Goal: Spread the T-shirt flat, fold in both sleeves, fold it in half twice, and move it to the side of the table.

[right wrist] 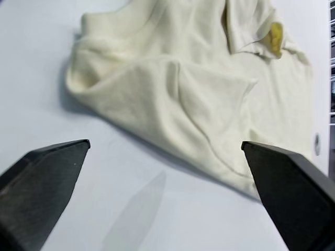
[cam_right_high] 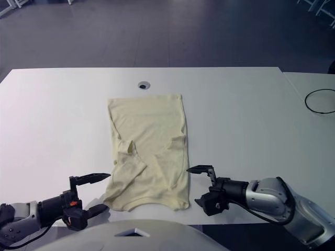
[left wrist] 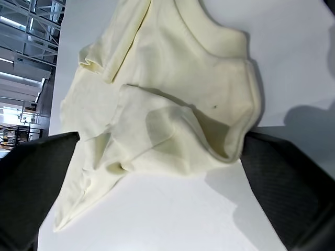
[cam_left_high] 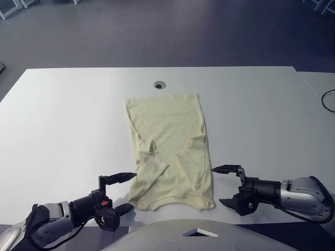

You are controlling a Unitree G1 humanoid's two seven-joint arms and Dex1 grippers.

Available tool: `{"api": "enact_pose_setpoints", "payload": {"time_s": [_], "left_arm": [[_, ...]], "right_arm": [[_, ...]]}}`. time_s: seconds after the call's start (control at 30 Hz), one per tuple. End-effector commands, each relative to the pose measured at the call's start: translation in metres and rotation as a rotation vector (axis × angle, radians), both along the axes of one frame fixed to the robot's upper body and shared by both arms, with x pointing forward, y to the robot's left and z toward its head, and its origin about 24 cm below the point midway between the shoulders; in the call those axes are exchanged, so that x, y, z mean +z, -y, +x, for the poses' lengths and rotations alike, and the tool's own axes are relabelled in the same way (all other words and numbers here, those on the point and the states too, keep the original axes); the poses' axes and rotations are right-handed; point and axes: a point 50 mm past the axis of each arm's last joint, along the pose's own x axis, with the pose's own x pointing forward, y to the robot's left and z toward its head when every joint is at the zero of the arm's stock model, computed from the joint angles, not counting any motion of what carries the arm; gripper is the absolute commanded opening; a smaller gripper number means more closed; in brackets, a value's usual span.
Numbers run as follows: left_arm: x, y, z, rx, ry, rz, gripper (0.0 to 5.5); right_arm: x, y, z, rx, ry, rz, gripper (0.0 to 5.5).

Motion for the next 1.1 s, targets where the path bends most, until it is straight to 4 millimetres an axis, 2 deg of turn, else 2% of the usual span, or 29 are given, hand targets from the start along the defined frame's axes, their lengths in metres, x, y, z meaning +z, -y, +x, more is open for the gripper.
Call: {"api": "enact_pose_setpoints", "payload": {"time_s": [0.03, 0.17, 0.57, 0.87, 1.1], "left_arm": [[-0.016, -0.003, -0.005, -0.028, -0.088, 0.107, 4.6], [-0.017, -0.004, -0.005, -0.045, -0.1, 0.12, 3.89], [-0.017, 0.002, -0.003, -0.023, -0.116, 0.098, 1.59], [-0.013, 0.008, 0.0, -0.015, -0.116, 0.094, 0.0], [-0.01, 0.01, 0.003, -0.019, -0.115, 0.093, 0.0]], "right_arm": [[-0.018, -0.005, -0.003, 0.002, -0.053, -0.052, 5.4], [-0.022, -0.012, -0.001, 0.005, -0.037, -0.035, 5.4], [-0.018, -0.007, -0.014, 0.017, -0.077, -0.046, 3.22], [-0.023, -0.013, -0.009, 0.024, -0.065, -0.031, 1.65], [-0.026, -0.018, -0.01, 0.024, -0.072, -0.023, 0.55]]}}
